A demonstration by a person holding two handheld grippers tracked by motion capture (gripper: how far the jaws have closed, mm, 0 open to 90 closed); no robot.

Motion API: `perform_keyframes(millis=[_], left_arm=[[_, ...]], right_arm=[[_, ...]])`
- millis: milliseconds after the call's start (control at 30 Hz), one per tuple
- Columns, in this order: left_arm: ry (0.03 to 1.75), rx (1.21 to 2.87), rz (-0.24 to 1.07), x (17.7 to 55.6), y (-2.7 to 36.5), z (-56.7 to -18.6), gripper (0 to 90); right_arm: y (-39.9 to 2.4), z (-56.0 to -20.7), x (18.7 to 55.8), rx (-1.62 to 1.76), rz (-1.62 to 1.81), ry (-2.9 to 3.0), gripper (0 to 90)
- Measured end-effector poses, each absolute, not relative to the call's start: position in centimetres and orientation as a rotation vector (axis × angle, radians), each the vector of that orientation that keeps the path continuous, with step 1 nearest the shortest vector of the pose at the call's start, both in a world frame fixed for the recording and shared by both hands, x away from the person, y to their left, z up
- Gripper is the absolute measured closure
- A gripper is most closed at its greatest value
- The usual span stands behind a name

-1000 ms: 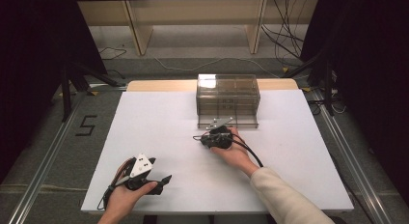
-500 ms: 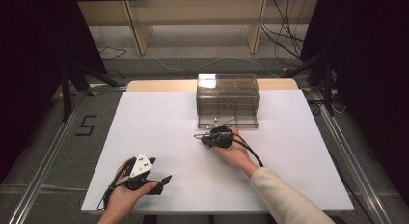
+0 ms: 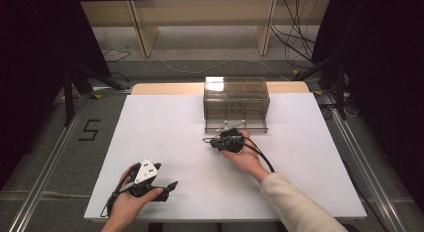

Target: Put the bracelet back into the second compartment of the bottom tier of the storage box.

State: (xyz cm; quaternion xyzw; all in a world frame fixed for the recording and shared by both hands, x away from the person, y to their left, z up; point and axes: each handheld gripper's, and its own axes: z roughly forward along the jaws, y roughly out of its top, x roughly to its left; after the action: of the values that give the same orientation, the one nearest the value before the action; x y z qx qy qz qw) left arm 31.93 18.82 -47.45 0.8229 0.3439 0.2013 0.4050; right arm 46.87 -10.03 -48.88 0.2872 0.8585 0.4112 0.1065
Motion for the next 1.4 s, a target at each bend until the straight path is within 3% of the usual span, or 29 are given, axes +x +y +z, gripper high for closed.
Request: perform_keyframes(millis=[1400], left_arm=[[0.868,2.074,0.512,31.9,18.8,-47.5,16.7]], right_arm=[[-11.3,-46.5,46.9,0.852,1.258,2.476,88.5]])
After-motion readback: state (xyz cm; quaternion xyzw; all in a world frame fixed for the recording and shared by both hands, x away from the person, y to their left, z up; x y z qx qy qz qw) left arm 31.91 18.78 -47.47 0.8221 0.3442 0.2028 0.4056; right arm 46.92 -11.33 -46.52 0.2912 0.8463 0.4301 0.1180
